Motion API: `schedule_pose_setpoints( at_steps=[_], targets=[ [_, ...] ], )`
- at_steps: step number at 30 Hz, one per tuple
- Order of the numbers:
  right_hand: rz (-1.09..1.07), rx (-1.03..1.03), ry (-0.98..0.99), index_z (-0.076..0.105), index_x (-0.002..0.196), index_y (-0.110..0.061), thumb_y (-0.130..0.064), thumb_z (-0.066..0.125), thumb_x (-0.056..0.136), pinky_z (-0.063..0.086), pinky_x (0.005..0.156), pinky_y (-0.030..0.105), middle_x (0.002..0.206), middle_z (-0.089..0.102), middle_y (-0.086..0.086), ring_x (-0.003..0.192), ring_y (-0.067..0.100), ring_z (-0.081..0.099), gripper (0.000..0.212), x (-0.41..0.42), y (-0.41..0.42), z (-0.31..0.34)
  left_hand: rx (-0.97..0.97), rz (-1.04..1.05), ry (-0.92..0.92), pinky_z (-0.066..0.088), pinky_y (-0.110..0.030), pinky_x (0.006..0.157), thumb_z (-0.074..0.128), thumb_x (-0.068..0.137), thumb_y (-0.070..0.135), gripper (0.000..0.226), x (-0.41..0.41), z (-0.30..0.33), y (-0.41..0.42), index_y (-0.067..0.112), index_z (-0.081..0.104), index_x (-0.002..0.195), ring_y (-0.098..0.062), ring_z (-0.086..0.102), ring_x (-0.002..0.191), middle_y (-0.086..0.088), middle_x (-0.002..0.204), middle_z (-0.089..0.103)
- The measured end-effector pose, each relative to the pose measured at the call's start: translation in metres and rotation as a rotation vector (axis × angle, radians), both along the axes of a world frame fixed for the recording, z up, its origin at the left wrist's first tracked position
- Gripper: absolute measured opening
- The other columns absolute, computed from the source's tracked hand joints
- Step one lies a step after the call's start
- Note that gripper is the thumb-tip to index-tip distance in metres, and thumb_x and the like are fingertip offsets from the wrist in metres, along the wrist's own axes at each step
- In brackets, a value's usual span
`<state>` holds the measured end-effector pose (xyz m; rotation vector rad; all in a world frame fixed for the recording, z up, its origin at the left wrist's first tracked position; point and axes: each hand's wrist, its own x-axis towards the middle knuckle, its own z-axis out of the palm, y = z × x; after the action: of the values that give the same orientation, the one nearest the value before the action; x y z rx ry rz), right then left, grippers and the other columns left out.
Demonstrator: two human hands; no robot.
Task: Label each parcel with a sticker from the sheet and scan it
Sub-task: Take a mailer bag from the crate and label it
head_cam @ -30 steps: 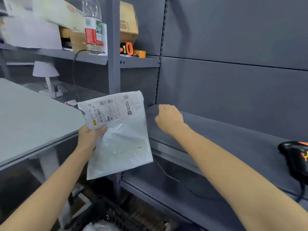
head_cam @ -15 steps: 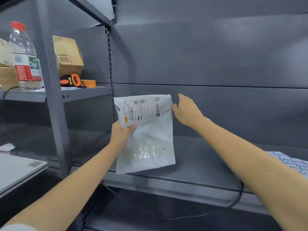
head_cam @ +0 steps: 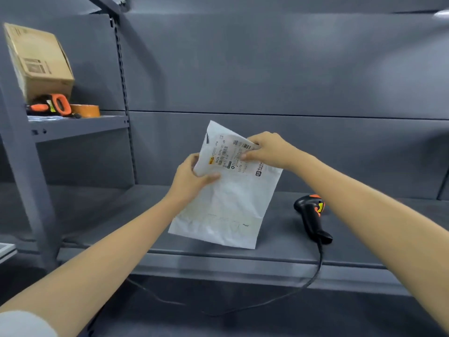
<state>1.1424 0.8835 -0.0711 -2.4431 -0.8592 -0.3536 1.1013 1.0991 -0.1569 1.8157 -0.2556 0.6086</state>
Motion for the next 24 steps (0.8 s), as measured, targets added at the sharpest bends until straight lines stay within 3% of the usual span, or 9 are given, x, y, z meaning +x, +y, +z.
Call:
schedule_pose_setpoints(
  at_steps=[4,7,10,13,16,20,23,24],
  targets=[
    [-0.114,0.326,0.055,0.070,0.086,-0.026,-0.026,0.067,0.088,0.051,0.066,0.018,0.079,0.070,-0.014,0.075,0.003,0.065,0.004,0.007,-0.029,-0.028,-0.165,0.193,0.051,0.035,-0.026,0.096,0.081,0.070,0.042,0.088,-0.001,-0.021,0.022,0.033,0.031,0.143,-0.009,0.040,0.130,0.006,0.142,0.041],
    [-0.158,0.598,0.176,0.071,0.089,-0.020,-0.021,0.068,0.087,0.057,0.070,0.028,0.088,0.073,-0.004,0.079,0.014,0.070,0.003,0.009,-0.050,-0.058,-0.253,0.198,0.166,0.033,-0.028,0.094,0.080,0.064,0.050,0.101,-0.004,-0.043,0.030,0.028,0.026,0.146,-0.015,0.041,0.130,0.003,0.145,0.041],
    [-0.179,0.873,0.327,0.069,0.092,-0.017,-0.018,0.069,0.087,0.059,0.071,0.034,0.095,0.074,0.006,0.083,0.021,0.072,0.005,0.007,-0.059,-0.091,-0.301,0.063,0.246,0.039,-0.032,0.099,0.082,0.061,0.052,0.092,-0.004,-0.061,0.028,0.027,0.041,0.139,-0.013,0.051,0.124,0.004,0.134,0.056],
    [-0.154,1.058,0.465,0.068,0.100,-0.012,-0.018,0.070,0.086,0.058,0.078,0.041,0.100,0.074,0.011,0.088,0.026,0.072,0.016,0.007,-0.057,-0.118,-0.259,-0.102,0.283,0.050,-0.028,0.092,0.085,0.057,0.047,0.067,-0.002,-0.068,0.013,0.028,0.060,0.116,-0.008,0.067,0.100,0.010,0.105,0.072],
    [-0.118,1.114,0.572,0.068,0.104,-0.011,-0.020,0.070,0.085,0.058,0.080,0.044,0.103,0.073,0.012,0.090,0.028,0.072,0.022,0.008,-0.051,-0.139,-0.255,-0.118,0.241,0.054,-0.016,0.067,0.084,0.062,0.034,0.045,0.003,-0.072,-0.001,0.026,0.067,0.103,-0.006,0.070,0.087,0.013,0.097,0.074],
    [-0.113,1.087,0.634,0.065,0.112,-0.007,-0.029,0.067,0.088,0.056,0.084,0.043,0.104,0.073,0.008,0.094,0.026,0.071,0.032,0.011,-0.047,-0.148,-0.302,-0.025,0.221,0.051,-0.013,0.061,0.078,0.076,0.010,0.026,0.009,-0.084,-0.006,0.021,0.067,0.098,-0.003,0.069,0.080,0.012,0.091,0.072],
    [-0.373,0.997,0.442,0.058,0.089,-0.006,-0.043,0.052,0.095,0.044,0.069,0.030,0.081,0.060,0.001,0.072,0.014,0.056,0.038,0.020,-0.053,-0.141,-0.293,-0.021,0.226,0.050,-0.012,0.061,0.074,0.080,0.006,0.026,0.009,-0.089,-0.007,0.019,0.065,0.100,0.000,0.067,0.078,0.013,0.091,0.070],
    [-0.509,0.914,0.326,0.056,0.090,-0.011,-0.043,0.052,0.095,0.040,0.070,0.031,0.083,0.055,0.003,0.077,0.015,0.051,0.032,0.025,-0.058,-0.141,-0.294,-0.022,0.226,0.050,-0.014,0.063,0.073,0.080,0.005,0.025,0.009,-0.091,-0.007,0.019,0.065,0.100,-0.002,0.066,0.081,0.012,0.092,0.069]
  ],
)
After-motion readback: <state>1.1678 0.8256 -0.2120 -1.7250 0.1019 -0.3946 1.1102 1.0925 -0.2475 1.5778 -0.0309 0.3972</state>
